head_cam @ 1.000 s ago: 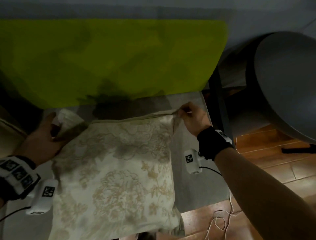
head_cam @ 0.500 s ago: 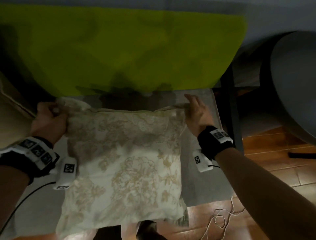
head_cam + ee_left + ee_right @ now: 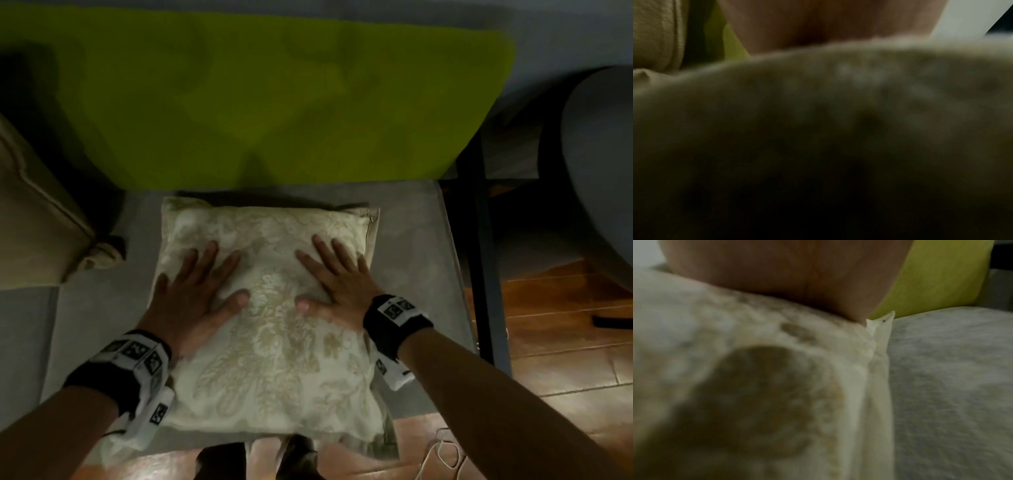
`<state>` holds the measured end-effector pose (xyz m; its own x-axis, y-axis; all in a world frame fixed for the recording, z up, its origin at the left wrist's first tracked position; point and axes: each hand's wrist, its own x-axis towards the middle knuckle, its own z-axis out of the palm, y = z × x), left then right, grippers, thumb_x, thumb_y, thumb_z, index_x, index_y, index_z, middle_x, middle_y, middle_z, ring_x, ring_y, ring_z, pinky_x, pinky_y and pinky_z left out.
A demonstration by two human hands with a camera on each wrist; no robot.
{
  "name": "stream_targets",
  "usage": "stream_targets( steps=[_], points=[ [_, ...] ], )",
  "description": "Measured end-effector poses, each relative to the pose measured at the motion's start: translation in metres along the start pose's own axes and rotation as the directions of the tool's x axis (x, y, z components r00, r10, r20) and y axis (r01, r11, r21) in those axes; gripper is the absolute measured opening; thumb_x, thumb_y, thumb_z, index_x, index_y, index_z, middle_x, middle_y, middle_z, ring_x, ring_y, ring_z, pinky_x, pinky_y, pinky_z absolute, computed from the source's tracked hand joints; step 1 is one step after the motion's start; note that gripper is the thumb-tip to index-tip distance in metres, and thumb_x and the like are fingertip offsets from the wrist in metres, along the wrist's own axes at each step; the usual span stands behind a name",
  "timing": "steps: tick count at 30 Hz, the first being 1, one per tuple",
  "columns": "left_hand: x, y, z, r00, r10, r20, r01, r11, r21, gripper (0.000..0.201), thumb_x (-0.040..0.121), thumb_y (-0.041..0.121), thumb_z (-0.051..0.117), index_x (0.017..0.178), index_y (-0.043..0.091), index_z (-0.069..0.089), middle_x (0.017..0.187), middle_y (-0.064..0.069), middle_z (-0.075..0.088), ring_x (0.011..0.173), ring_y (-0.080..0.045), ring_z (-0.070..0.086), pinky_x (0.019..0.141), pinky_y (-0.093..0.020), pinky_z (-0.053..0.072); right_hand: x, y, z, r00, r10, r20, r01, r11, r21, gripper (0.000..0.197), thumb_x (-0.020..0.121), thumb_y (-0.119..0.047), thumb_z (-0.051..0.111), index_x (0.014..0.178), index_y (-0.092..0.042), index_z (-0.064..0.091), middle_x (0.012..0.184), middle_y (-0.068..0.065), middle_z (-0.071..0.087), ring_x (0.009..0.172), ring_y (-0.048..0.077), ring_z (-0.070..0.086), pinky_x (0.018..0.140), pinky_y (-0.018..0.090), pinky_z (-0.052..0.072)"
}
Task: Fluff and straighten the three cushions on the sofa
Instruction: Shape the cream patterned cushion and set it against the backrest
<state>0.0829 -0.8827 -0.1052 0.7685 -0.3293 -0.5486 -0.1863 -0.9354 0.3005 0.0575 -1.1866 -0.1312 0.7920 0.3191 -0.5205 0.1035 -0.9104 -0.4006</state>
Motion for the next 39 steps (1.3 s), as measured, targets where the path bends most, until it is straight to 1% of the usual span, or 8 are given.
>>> stream_targets(
  steps=[7,12,17,22,30,35,37,39],
  points=[
    [0.002,-0.011,-0.030,0.984,0.151,0.093,-0.156,0.987,0.046,0.079,0.082,0.088,0.020,0.145,0.060,-0.018,0.162,0.017,-0.023,0.153,-0.016,-0.010,0.119,-0.057,0.014,-0.010,0.045,-0.049,0.966,0.138,0.218,-0.087,0.969,-0.231,0.076,0.086,-0.089,0.008,0.148,-0.059,-0.025,0.167,-0.019,-0.017,0.156,0.023,-0.015,0.118,0.068,-0.010],
    [0.014,-0.028,-0.092,0.930,0.368,0.012,-0.347,0.865,0.364,0.074,0.092,0.075,0.024,0.155,0.037,0.016,0.157,-0.010,0.033,0.138,-0.037,0.040,0.110,-0.047,0.029,-0.023,0.044,-0.089,0.974,-0.142,-0.179,0.041,0.878,-0.477,0.068,0.103,-0.057,0.019,0.163,-0.027,0.010,0.172,0.002,-0.001,0.158,0.031,0.005,0.122,0.065,0.006],
    [0.040,-0.045,-0.089,0.870,0.458,0.179,-0.492,0.806,0.329,0.079,0.092,0.076,0.020,0.157,0.038,-0.005,0.167,0.003,-0.012,0.154,-0.021,-0.006,0.122,-0.045,0.008,0.006,0.012,-0.054,0.895,-0.438,-0.088,0.387,0.858,-0.338,0.073,0.102,-0.066,0.022,0.163,-0.031,0.002,0.172,0.006,0.005,0.157,0.035,0.008,0.122,0.060,0.020],
    [0.050,-0.060,-0.031,0.950,0.286,0.122,-0.302,0.944,0.136,0.064,0.094,0.071,0.014,0.145,0.058,-0.022,0.157,0.022,-0.031,0.149,-0.007,-0.024,0.122,-0.040,-0.009,0.032,0.026,-0.006,0.964,-0.255,-0.075,0.244,0.961,-0.128,0.072,0.096,-0.077,0.011,0.159,-0.047,-0.007,0.170,-0.013,-0.014,0.157,0.023,-0.014,0.124,0.059,0.009],
    [0.089,-0.053,-0.027,0.964,0.148,0.219,-0.191,0.962,0.193,0.062,0.088,0.078,0.003,0.138,0.062,-0.030,0.163,0.013,-0.020,0.153,-0.013,-0.010,0.118,-0.060,-0.009,0.054,0.048,-0.008,0.995,0.078,0.067,-0.074,0.996,-0.055,0.069,0.092,-0.082,0.009,0.149,-0.060,-0.023,0.164,-0.025,-0.022,0.155,0.009,-0.015,0.123,0.059,-0.010],
    [0.087,-0.052,-0.063,0.978,0.165,0.131,-0.200,0.921,0.334,0.077,0.082,0.084,-0.008,0.149,0.048,-0.023,0.165,0.008,-0.017,0.153,-0.017,-0.011,0.119,-0.059,-0.004,0.037,0.044,-0.050,0.943,0.313,0.113,-0.277,0.927,-0.253,0.089,0.084,-0.090,-0.001,0.158,-0.043,-0.014,0.168,-0.016,-0.012,0.155,0.015,-0.019,0.118,0.062,-0.020],
    [0.079,-0.042,-0.085,0.925,0.380,-0.009,-0.351,0.863,0.364,0.073,0.090,0.076,-0.004,0.152,0.042,-0.017,0.166,0.002,-0.015,0.154,-0.022,-0.005,0.120,-0.057,0.005,0.023,0.027,-0.069,0.966,0.251,-0.058,-0.257,0.920,-0.297,0.085,0.092,-0.080,0.003,0.161,-0.033,-0.010,0.171,-0.006,-0.010,0.156,0.021,-0.016,0.121,0.064,-0.010],
    [0.067,-0.031,-0.096,0.764,0.645,0.012,-0.612,0.719,0.329,0.064,0.100,0.062,0.015,0.158,0.036,0.003,0.168,-0.002,0.000,0.154,-0.028,0.007,0.121,-0.054,0.012,0.010,-0.001,-0.074,0.977,-0.058,-0.206,-0.005,0.956,-0.293,0.074,0.099,-0.061,0.025,0.161,-0.026,0.002,0.171,0.006,0.007,0.157,0.032,0.003,0.122,0.066,0.008]
  ],
)
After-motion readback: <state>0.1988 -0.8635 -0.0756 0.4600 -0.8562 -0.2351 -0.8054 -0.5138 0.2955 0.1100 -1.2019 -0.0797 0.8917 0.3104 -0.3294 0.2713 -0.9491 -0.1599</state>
